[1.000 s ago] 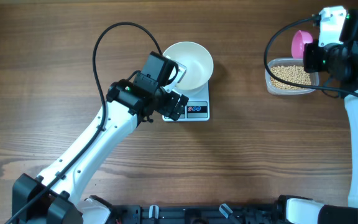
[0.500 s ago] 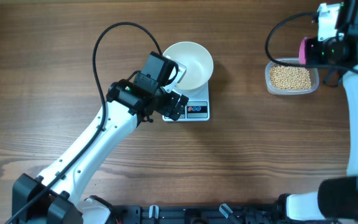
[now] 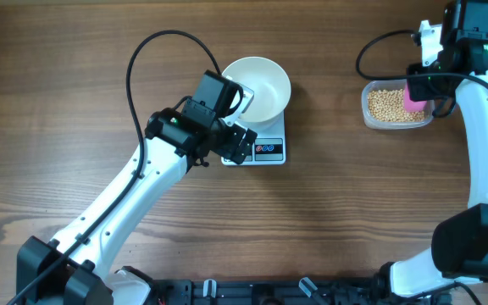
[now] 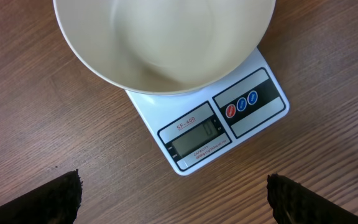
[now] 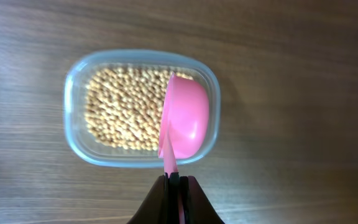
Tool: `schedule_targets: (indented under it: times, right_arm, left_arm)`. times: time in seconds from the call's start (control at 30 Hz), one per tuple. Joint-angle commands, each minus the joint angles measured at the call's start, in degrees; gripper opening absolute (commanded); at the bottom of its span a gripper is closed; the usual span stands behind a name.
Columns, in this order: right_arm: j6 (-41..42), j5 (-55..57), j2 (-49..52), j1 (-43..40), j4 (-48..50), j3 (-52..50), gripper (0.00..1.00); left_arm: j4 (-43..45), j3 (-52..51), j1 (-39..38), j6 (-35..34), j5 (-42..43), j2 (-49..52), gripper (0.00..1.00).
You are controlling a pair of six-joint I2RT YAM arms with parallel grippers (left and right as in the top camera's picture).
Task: Scoop item into bowl and weigh 150g on scale
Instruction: 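Lower the scoop into the soybeans with the right gripper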
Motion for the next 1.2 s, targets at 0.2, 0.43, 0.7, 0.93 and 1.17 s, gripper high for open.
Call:
schedule_targets:
  times: [0.2, 0.43, 0.7, 0.93, 1.17]
  right_arm:
    - [2.54, 6.84, 3.30, 0.09, 0.15, 1.01, 0.04]
    - [0.92, 5.11, 5.44, 1.11, 0.00, 1.01, 0.04]
    - [-1.75, 3.54, 6.71, 6.05, -1.60, 1.01, 0.04]
    - [-1.88, 0.39, 6.71, 6.67, -1.68, 1.01, 0.04]
    - [-3.80, -6.51, 6.73, 6.23, 0.83, 0.96, 0.04]
  left_arm:
    - [0.15, -0.13, 0.33, 0.42, 0.48, 0.61, 1.00]
    - [0.15, -0.13, 0.33, 0.44, 0.48, 0.59, 1.00]
    - [0.17, -0.13, 0.33, 0.44, 0.48, 0.61, 1.00]
    - [0.15, -0.13, 0.33, 0.42, 0.48, 0.61, 1.00]
    - [0.17, -0.13, 0.33, 0.44, 0.48, 0.59, 1.00]
